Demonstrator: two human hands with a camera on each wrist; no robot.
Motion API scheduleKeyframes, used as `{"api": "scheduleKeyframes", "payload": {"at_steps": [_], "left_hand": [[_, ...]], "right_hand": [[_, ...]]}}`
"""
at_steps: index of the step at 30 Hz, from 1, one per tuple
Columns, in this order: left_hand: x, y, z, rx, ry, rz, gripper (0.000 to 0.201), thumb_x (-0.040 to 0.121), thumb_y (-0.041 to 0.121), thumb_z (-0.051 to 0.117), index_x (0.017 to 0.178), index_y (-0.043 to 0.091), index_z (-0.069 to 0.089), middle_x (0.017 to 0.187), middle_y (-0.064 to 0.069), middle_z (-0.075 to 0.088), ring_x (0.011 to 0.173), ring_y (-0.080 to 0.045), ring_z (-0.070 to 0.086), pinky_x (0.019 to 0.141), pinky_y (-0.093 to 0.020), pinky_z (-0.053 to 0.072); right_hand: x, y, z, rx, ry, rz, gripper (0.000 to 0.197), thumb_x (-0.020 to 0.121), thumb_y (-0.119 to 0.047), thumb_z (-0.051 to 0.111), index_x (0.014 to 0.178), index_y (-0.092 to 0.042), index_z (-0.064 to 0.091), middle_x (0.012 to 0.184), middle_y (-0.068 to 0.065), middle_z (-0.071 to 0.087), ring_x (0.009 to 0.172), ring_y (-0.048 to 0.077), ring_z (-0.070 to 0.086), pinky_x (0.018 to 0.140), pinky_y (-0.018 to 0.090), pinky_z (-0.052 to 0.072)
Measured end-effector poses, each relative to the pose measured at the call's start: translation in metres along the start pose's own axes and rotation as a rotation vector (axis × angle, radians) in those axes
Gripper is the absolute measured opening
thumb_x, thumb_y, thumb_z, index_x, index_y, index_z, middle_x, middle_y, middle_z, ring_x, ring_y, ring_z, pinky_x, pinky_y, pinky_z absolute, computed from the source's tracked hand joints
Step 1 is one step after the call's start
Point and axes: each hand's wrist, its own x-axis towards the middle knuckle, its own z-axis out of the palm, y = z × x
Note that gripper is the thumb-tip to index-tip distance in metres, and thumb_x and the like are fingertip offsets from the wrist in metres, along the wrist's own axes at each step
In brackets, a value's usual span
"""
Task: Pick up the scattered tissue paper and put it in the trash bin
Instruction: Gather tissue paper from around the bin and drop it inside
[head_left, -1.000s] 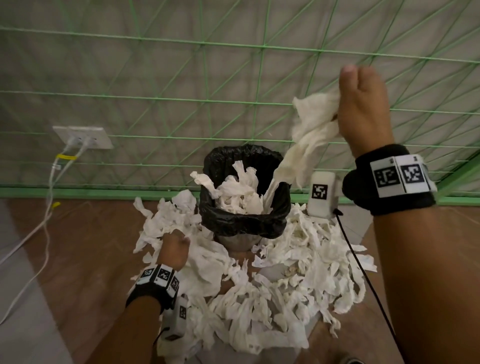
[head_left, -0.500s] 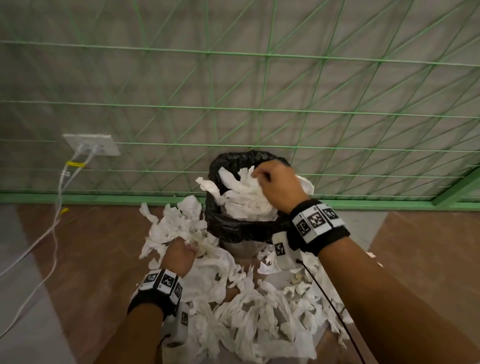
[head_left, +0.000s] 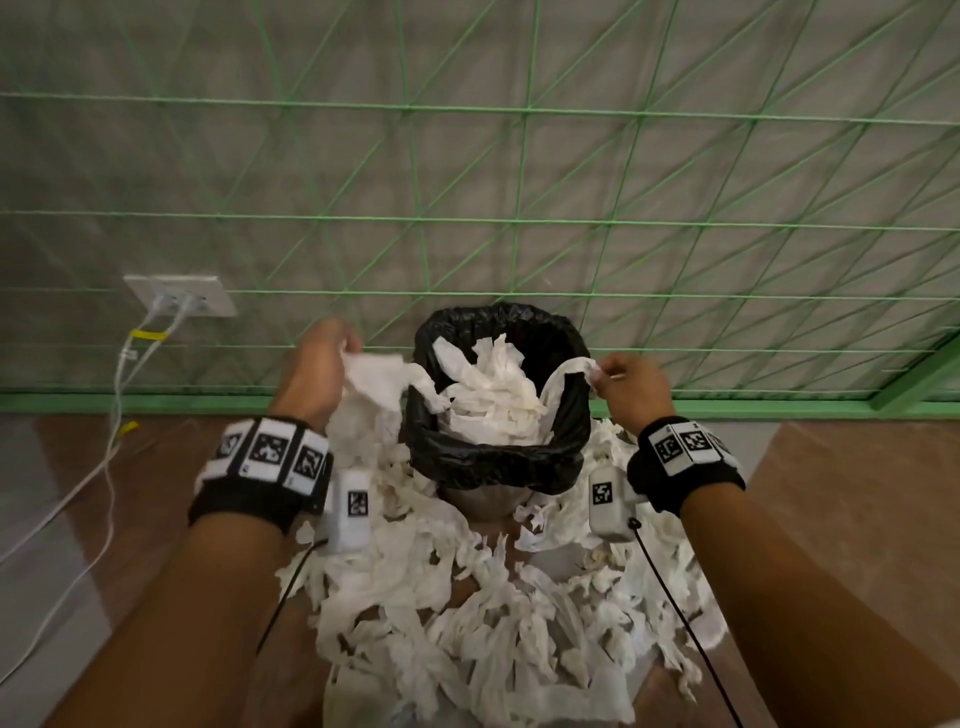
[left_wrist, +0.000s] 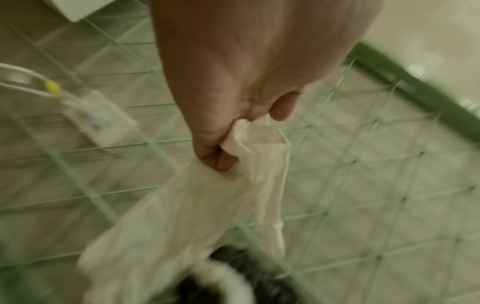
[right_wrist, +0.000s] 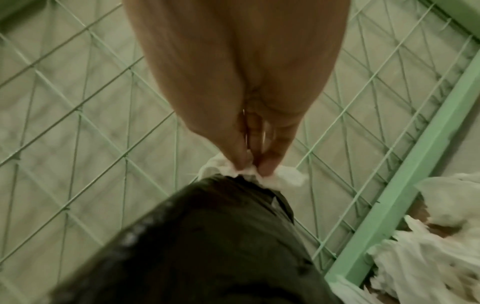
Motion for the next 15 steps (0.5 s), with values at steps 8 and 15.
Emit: {"api": "scheduleKeyframes", "payload": {"at_steps": [8,15], "left_hand": [[-0.001,0.072,0.053,-0.003,-0.128,0.372,0.036,0.088,-0.003,0.045,0.096,0.025,0.065,0.12,0.0,0.06,0.092,-0.013,0.059,0.076,-0.023,0.05],[0.009,-0.002,0.094,0.818,-0.205,0.348,0.031,0.079,-0.005,0.052,0.098,0.018,0.062,0.112,-0.015,0.061,0.099,-0.035,0.061,0.076,-0.034,0.047]], "right_hand": [[-0.016,-0.07,-0.014,0.126,0.398,-0.372,0.015,0.082,-0.009,0.061,0.09,-0.012,0.073,0.093,0.008,0.068,0.08,0.02,0.064,0.08,0.031,0.053],[-0.028,-0.07,0.007,0.041,-0.138,-0.431,0.045,0.073,0.01,0.05,0.102,-0.016,0.074,0.121,0.001,0.064,0.107,0.012,0.058,0.098,0.027,0.046]]}}
